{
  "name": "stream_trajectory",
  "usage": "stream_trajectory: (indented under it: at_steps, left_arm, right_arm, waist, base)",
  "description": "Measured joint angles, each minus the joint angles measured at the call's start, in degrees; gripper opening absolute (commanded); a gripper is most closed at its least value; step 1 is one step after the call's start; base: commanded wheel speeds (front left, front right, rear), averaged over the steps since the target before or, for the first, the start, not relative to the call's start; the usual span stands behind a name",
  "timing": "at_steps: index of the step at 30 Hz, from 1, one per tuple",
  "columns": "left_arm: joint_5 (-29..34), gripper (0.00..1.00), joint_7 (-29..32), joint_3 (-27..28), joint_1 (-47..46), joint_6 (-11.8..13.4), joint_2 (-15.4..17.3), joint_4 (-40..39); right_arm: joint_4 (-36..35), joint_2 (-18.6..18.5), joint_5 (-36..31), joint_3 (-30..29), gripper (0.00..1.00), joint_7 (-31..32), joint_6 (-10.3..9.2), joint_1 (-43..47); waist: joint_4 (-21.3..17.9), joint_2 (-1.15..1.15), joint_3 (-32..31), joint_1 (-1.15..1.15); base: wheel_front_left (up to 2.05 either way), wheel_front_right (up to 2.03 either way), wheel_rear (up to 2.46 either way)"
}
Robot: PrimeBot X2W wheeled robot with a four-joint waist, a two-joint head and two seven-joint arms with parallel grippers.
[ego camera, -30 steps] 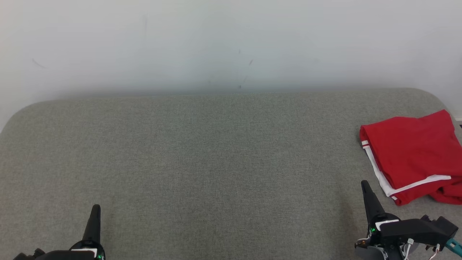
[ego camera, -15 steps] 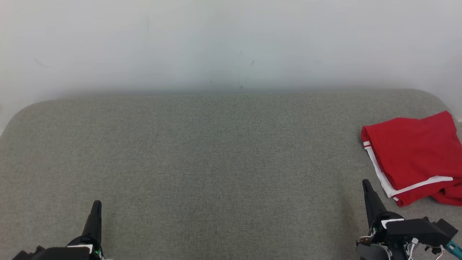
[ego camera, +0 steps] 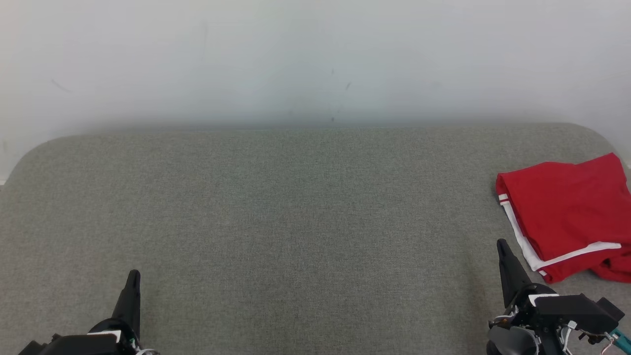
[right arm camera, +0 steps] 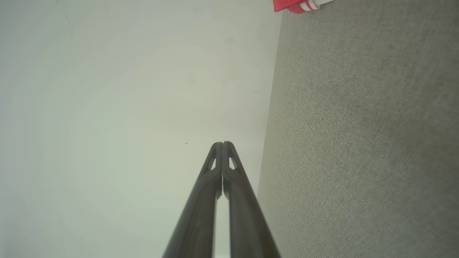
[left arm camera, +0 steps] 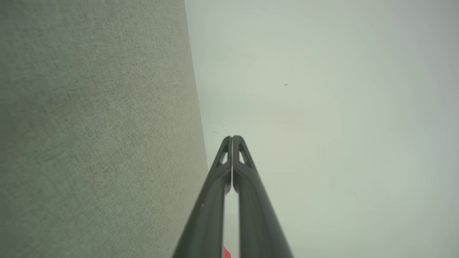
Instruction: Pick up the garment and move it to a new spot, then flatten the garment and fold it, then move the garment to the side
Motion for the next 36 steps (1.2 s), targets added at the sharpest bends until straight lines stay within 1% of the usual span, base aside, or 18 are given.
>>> stream_trajectory:
  at_steps: [4, 36]
  left_arm:
    - [-0.71, 0.0, 0.18, 0.03, -0.42, -0.01, 0.01, 0.14]
    - [-0.73, 0.0, 0.18, 0.03, -0.41, -0.01, 0.01, 0.15]
  right_arm:
    - [0.0, 0.01, 1.09, -0.09, 0.0, 0.19, 0.01, -0.01]
    - [-0.02, 0.03, 1.09, -0.1, 0.0, 0.19, 0.01, -0.02]
  waist:
    - [0.05, 0.0, -0.01, 0.0]
    - [0.05, 0.0, -0.01, 0.0]
  base:
    - [0.0, 0.0, 0.0]
    - [0.0, 0.0, 0.0]
